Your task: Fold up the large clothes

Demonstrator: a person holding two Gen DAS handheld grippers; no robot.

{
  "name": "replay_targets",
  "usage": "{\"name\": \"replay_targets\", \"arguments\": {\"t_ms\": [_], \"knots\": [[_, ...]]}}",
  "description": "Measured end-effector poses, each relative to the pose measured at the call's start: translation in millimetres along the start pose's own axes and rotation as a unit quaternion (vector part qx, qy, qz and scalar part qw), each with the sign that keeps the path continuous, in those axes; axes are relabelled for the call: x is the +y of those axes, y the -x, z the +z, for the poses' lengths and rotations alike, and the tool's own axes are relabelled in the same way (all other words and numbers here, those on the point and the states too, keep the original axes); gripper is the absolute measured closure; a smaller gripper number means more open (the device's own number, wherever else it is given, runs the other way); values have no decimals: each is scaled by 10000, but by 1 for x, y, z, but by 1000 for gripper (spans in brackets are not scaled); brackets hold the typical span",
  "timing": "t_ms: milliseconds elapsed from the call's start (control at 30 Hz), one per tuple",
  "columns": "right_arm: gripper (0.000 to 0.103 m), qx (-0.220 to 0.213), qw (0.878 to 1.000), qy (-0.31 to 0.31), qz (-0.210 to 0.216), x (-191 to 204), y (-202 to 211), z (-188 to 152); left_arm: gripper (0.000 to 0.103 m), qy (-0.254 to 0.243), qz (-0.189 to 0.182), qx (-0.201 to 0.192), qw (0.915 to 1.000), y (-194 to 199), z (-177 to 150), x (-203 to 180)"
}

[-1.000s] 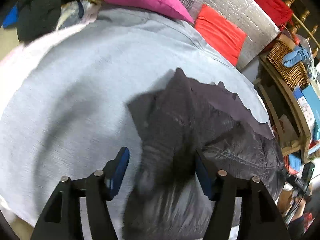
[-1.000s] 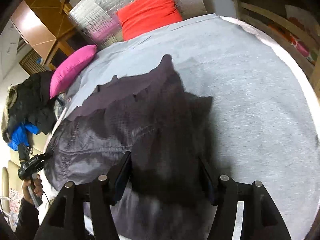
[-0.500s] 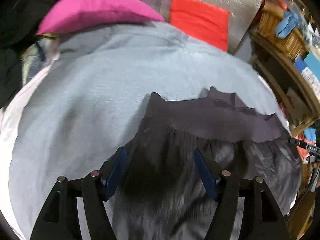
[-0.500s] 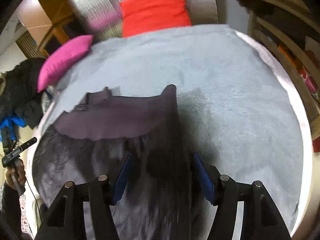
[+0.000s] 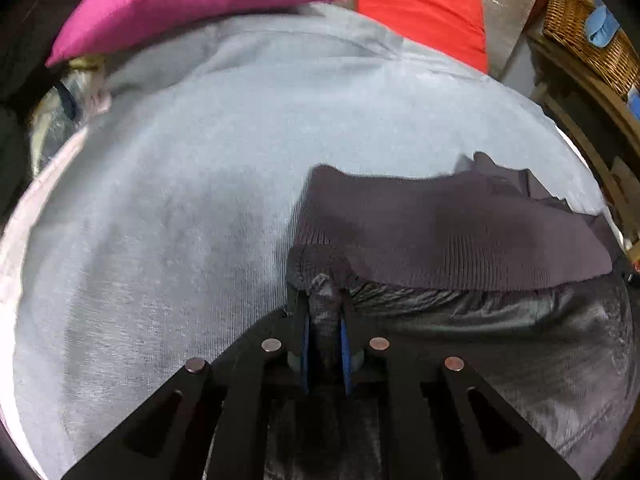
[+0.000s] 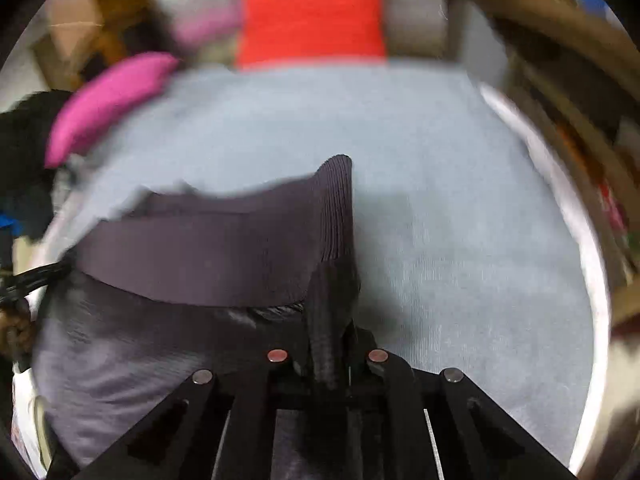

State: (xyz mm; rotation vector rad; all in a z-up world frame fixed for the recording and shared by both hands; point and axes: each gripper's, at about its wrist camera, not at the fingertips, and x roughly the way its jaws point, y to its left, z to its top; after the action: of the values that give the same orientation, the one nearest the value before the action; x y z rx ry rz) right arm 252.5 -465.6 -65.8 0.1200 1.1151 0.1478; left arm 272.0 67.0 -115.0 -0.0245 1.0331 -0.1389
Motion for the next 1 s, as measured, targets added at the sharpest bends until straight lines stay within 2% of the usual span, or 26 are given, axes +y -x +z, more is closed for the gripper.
{"name": "replay_targets", "arguments": {"t_ms": [33, 67, 133, 167, 200, 267, 300, 333, 433, 500, 567, 667, 800, 1000], "knots": [[88, -102, 9999, -63, -29, 1, 0, -3, 83, 12, 49, -83, 10000, 8, 0, -2], [82, -266, 9996, -95, -56, 2, 6, -5, 75, 13, 105, -153, 9998, 15, -1, -2], [63, -399, 9988, -210, -206, 3, 21, -7, 64, -24, 332, -346, 9988, 37, -5, -2], [42, -511, 9973, -273, -443, 3, 34, -8, 56, -50, 467, -474, 9978, 51, -8, -2], [37, -699, 9953, -277, -617, 5, 48, -11, 46, -44, 602, -574, 9965, 64, -11, -2], [36, -985, 9920, -159, -774, 16, 73, -18, 33, 35, 798, -871, 9930, 92, -23, -2], [36, -1222, 9887, -28, -874, 30, 92, -28, 30, 114, 844, -1053, 9908, 107, -32, -5], [36, -1363, 9865, 60, -901, 42, 100, -33, 30, 166, 816, -1183, 9895, 118, -40, -11], [35, -1962, 9749, 539, -898, 91, 131, -77, 29, 218, 725, -1414, 9871, 138, -69, -32], [28, -2232, 9656, 850, -1029, 117, 135, -101, 29, 128, 699, -1505, 9861, 141, -91, -52], [28, -2370, 9583, 993, -1251, 134, 129, -126, 29, 59, 750, -1478, 9861, 137, -111, -70], [28, -2273, 9596, 949, -1362, 135, 110, -138, 29, 46, 663, -1165, 9910, 116, -124, -86], [28, -1760, 9707, 718, -1473, 119, 80, -146, 29, 102, 664, -918, 9935, 97, -134, -90], [25, -1575, 9777, 373, -1336, 96, 74, -140, 24, 146, 633, -904, 9938, 90, -135, -86]]}}
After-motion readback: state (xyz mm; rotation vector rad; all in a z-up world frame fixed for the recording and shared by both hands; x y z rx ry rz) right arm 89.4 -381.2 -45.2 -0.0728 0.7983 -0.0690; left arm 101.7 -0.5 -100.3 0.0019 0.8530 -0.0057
